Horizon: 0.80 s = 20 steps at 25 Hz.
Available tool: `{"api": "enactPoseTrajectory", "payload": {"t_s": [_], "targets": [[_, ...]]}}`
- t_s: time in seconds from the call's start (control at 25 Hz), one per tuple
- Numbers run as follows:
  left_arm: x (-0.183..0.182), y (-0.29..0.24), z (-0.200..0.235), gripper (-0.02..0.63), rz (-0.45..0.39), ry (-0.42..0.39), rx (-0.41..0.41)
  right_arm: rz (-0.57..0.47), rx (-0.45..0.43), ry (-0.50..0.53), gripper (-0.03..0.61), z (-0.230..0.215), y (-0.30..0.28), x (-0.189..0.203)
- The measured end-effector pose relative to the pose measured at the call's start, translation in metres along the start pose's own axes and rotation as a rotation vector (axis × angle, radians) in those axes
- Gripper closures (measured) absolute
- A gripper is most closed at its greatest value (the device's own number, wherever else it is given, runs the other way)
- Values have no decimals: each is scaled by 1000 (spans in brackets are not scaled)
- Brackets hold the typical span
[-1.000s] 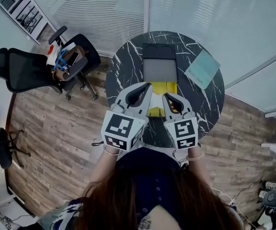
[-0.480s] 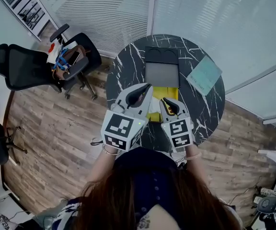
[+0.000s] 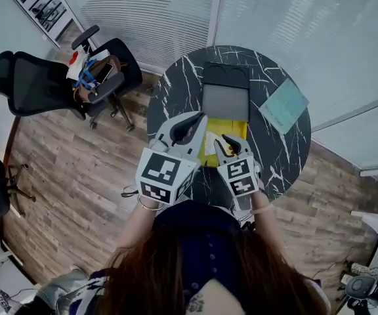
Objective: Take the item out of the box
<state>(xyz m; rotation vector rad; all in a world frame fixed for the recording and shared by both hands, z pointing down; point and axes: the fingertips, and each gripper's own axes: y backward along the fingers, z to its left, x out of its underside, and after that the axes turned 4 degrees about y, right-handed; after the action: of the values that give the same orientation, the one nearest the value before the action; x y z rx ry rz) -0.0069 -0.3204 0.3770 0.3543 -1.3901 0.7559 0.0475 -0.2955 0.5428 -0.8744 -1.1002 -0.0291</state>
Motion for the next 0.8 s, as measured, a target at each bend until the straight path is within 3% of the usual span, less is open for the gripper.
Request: {"api": "enactPoseTrajectory", "payload": {"t_s": [0.8], "targets": [[9, -11, 17, 586, 34, 23, -26, 224, -88, 72, 474, 6, -56, 68]]}}
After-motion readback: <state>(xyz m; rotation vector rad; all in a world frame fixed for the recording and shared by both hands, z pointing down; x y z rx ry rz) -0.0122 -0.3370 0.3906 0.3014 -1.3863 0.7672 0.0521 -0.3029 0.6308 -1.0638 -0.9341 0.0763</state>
